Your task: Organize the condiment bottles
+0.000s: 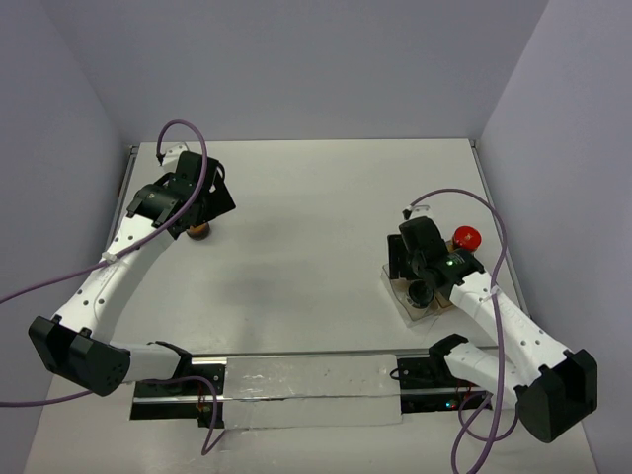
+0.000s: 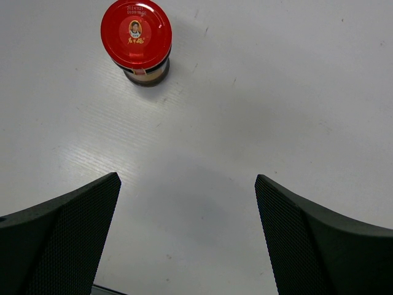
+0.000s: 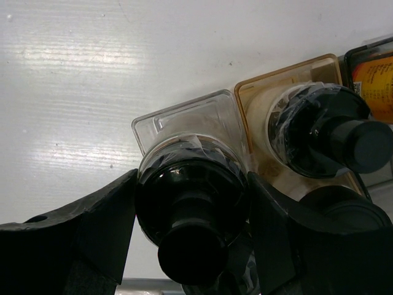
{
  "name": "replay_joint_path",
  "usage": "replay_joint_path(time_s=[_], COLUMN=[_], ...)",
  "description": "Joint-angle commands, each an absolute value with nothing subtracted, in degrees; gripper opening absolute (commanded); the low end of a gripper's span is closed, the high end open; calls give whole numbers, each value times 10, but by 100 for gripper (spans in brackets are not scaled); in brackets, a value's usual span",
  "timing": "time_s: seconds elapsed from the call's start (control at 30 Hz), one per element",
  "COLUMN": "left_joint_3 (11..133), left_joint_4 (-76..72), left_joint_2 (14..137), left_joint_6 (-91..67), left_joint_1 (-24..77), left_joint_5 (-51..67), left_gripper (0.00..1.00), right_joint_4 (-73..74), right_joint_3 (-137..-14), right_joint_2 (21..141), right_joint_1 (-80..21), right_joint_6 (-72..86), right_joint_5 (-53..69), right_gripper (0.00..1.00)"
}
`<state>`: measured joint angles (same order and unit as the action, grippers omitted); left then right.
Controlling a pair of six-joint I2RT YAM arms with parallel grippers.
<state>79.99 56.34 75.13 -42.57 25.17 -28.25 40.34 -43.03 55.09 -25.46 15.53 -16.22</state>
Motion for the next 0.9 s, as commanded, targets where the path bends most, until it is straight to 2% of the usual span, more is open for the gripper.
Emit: replay_joint_path(time_s=[0.0,0.2,0.57,0.87], left_joint_3=[797,798,789,807], left_joint_4=[545,546,548,566], left_joint_2=[747,748,778,809], left_joint_6=[-422,-422,-440,-441], left_joint_1=[248,248,248,238], left_joint_5=[-282,-285,-286,-302], left_gripper=[99,99,99,100], right_joint_4=[351,333,341,377], right_joint_3=[-427,-413,-431,-505], right_joint_2=[566,583,590,578], right_joint_1=[-248,-246,-247,-247], right_joint_6=[155,155,155,155], right_joint_5=[-158,-152,-147,-156], right_gripper=[36,46,90,96])
